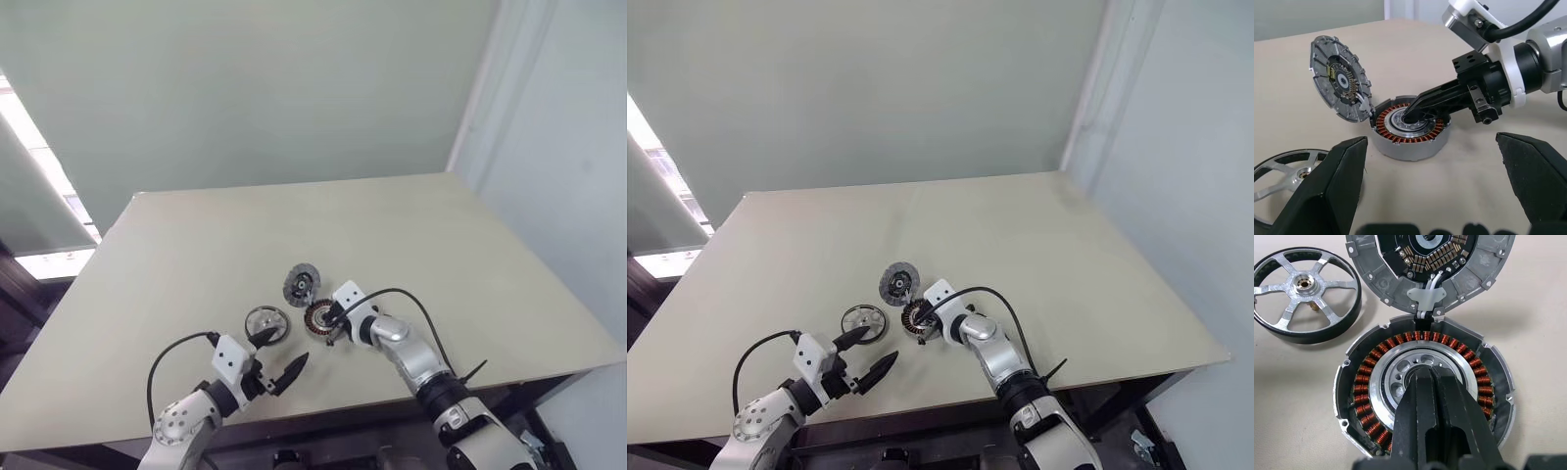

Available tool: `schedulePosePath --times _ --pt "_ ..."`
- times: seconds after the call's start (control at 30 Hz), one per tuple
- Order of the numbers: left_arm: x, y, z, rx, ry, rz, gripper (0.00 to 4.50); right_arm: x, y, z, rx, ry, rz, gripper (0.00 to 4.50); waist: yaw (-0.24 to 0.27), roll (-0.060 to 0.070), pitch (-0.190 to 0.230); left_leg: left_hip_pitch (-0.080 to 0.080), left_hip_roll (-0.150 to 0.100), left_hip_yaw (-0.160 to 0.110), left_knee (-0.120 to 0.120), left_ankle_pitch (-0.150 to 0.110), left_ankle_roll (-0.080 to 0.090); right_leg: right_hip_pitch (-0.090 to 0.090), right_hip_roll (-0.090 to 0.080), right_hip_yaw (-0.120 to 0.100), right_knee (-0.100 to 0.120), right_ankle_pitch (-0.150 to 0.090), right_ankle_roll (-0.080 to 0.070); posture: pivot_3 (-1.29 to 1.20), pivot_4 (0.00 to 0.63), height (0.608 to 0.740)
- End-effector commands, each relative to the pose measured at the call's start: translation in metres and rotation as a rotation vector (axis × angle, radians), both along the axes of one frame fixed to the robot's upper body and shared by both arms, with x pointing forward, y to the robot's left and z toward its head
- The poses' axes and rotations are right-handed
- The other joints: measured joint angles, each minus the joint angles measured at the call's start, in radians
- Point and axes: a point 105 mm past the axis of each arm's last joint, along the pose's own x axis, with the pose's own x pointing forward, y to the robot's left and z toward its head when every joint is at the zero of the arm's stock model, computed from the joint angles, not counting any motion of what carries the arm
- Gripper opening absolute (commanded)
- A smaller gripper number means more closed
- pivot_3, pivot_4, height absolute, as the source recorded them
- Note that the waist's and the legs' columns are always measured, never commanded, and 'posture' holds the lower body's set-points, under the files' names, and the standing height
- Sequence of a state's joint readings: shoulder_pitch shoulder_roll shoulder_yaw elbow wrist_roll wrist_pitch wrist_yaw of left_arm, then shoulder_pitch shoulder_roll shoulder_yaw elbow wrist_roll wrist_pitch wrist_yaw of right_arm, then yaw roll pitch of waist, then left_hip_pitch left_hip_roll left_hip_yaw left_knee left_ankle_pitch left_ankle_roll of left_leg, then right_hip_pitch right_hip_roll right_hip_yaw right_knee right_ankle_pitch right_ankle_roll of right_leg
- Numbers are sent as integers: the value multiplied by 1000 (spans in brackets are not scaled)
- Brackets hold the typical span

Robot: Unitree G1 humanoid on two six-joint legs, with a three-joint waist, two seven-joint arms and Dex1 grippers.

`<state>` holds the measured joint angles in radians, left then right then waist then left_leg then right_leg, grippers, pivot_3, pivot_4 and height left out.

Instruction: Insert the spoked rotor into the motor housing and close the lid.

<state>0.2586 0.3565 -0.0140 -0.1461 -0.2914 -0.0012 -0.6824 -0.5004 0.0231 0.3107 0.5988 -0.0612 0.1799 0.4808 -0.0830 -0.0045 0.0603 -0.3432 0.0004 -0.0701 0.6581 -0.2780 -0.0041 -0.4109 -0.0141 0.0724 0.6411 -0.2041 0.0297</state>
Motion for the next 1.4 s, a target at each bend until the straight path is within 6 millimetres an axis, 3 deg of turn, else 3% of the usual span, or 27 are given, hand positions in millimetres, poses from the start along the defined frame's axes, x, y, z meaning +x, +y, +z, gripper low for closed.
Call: schedulePosePath --times 0.03,0.27,0.47,0.6,0.8,1.0,1.4 --pt "2 -1 14 1 -61 -1 4500 5 4 16 59 -31 -10 29 0 0 0 0 0 0 0 0 0 0 0 0 0 0 0 0 0 740" --pt "2 -1 13 -6 -58 7 4500 2 9 33 116 -59 42 29 0 0 0 0 0 0 0 0 0 -1 0 0 0 0 0 0 0 740" --pt "1 12 13 -70 -31 108 4500 -7 13 52 185 -109 106 29 0 0 0 -1 0 0 -1 0 0 -1 0 0 0 0 0 0 0 740" --pt "-7 44 -7 -201 182 383 4500 -17 1 55 185 -146 127 29 0 0 0 -1 0 -1 -1 0 0 0 -1 0 0 0 0 0 0 740" --pt "-1 63 -20 -362 365 568 4500 -22 -9 52 167 -150 116 29 2 -1 1 -1 0 -3 2 0 0 0 0 -3 0 0 0 0 0 740" --pt "18 60 -18 -445 398 582 4500 -25 -13 52 155 -162 123 29 1 -2 0 -1 0 -4 3 0 0 2 0 -4 0 0 0 0 0 740" --pt "49 39 -40 -512 529 604 4500 -34 -20 49 151 -158 114 29 9 -2 0 -1 -2 -5 3 -1 -1 2 0 -4 -1 0 0 0 0 740"
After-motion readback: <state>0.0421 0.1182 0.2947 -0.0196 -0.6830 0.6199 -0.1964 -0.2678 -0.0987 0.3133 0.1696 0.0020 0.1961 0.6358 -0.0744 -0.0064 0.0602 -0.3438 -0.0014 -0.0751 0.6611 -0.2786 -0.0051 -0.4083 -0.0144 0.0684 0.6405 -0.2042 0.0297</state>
